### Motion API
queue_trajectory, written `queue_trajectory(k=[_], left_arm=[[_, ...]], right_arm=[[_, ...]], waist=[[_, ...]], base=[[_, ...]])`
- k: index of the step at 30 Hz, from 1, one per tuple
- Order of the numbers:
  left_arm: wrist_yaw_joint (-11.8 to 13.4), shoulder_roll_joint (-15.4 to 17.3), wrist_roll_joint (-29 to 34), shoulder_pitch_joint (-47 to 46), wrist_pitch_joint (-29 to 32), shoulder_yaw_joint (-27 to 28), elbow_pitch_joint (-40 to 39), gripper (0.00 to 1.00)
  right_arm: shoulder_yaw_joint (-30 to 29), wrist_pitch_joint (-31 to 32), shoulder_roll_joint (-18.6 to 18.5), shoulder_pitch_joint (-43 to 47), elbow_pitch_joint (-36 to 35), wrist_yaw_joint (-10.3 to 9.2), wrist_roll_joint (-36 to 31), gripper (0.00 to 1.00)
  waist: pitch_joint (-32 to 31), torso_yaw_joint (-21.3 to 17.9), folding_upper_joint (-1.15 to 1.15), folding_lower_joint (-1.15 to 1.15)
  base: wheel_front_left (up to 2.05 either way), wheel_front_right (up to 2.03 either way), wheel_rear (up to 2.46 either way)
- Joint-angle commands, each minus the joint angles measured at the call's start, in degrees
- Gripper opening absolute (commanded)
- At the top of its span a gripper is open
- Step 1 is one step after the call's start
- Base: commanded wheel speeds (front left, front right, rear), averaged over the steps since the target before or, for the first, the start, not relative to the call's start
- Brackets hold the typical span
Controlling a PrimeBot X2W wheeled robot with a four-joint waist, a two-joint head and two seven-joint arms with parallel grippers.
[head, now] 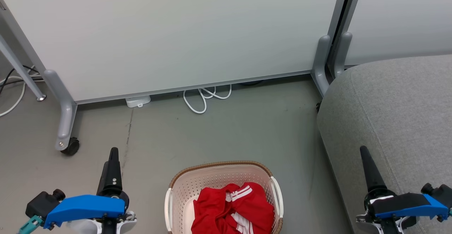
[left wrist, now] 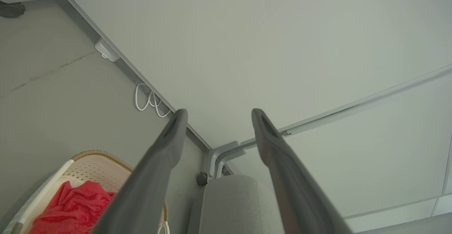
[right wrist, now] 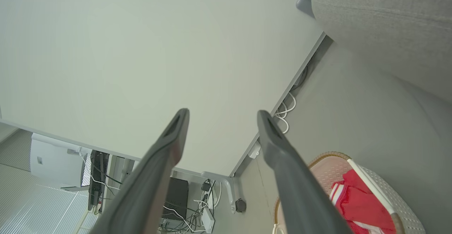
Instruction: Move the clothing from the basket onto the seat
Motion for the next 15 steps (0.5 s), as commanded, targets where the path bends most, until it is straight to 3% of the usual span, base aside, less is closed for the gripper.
queue_trajectory(k=[1, 15], left_arm=[[0.27, 0.5, 2.91, -1.24, -0.66, -0.31, -1.33, 1.0], [1.52, 1.3, 18.33, -0.81, -3.58, -2.77, -1.35, 1.0]], right_arm=[[0.19, -0.66, -0.39, -1.09, -1.15, 0.11, -3.02, 1.0], [1.45, -3.75, -0.48, -0.89, -2.53, 0.14, -17.08, 1.0]], waist=[[0.02, -0.01, 0.0, 0.0], [0.22, -0.05, 0.0, 0.0]], base=[[0.0, 0.0, 0.0], [0.0, 0.0, 0.0]])
